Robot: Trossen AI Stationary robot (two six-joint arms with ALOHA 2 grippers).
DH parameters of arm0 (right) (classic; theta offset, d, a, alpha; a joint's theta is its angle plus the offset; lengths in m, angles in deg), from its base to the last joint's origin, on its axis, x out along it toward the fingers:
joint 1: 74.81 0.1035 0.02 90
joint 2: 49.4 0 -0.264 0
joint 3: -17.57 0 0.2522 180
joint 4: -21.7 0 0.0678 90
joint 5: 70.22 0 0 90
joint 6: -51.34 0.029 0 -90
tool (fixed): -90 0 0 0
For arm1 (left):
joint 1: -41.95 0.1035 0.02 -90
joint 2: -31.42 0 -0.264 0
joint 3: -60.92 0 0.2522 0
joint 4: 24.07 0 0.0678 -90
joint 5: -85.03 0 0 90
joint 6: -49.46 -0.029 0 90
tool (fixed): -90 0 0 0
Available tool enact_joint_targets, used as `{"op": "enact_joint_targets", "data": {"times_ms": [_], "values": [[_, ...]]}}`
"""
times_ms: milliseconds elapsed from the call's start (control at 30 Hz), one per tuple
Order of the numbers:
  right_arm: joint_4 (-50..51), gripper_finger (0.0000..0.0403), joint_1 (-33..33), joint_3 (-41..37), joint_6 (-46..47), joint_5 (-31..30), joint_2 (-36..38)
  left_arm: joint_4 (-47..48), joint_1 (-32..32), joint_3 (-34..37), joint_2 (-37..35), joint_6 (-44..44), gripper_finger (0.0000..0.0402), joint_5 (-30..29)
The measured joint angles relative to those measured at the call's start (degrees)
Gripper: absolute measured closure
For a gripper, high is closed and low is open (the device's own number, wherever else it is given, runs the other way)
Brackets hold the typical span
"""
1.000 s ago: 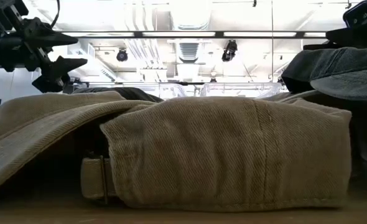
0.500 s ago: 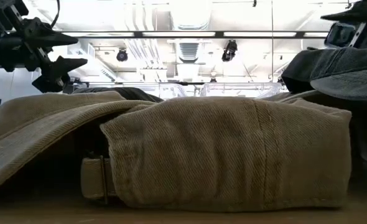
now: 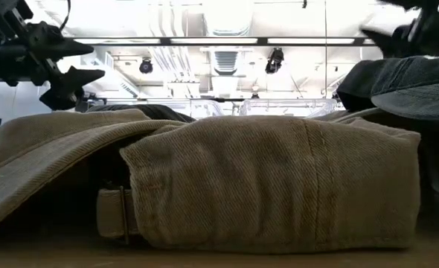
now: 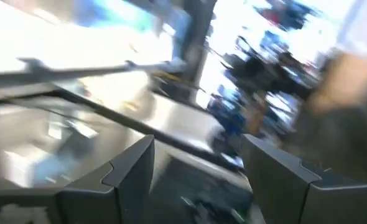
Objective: Pick & Place hat
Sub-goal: Put the left black cap into the left transparent bin
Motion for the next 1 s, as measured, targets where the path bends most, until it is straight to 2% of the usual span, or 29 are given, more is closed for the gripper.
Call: {"op": "enact_joint_targets", "data": {"times_ms": [67, 133, 167, 233, 333, 467, 600, 833, 1000], "values": [[-3.73, 0.0170, 0.09, 0.08, 1.12, 1.15, -2.26, -0.09, -0.03, 0.00, -0.01, -2.34, 0.0195, -2.24], [-3.06, 0.0170, 1.08, 0.33, 4.01, 3.31, -5.55, -2.48, -0.04, 0.01, 0.01, -0.33, 0.0195, -6.35], [-1.18, 0.0170, 1.99, 1.19, 4.53, 4.19, -7.81, -4.15, -0.03, 0.01, 0.01, 4.42, 0.0195, -8.02], [4.11, 0.0172, 4.02, 4.57, 4.68, 5.50, -13.25, -7.87, -0.03, 0.01, 0.01, 20.01, 0.0195, -10.92], [17.76, 0.0180, 7.47, 12.85, 2.90, 8.60, -23.27, -10.88, -0.03, 0.01, 0.01, 39.93, 0.0195, -15.01], [41.27, 0.0185, 10.83, 25.12, -1.39, 9.35, -37.07, -11.22, 0.00, 0.01, 0.01, 55.96, 0.0195, -19.43], [56.25, 0.0186, 12.27, 36.09, -3.78, 9.28, -48.69, -10.16, 0.01, 0.01, 0.34, 56.50, 0.0195, -27.49], [68.93, 0.0186, 15.86, 53.70, -8.41, 5.88, -64.40, -9.93, 0.01, 0.01, 0.47, 54.22, 0.0195, -39.64], [72.90, 0.0186, 20.55, 63.14, -8.37, 2.08, -72.76, -9.89, 0.01, 0.01, 0.88, 52.28, 0.0195, -41.90]]}}
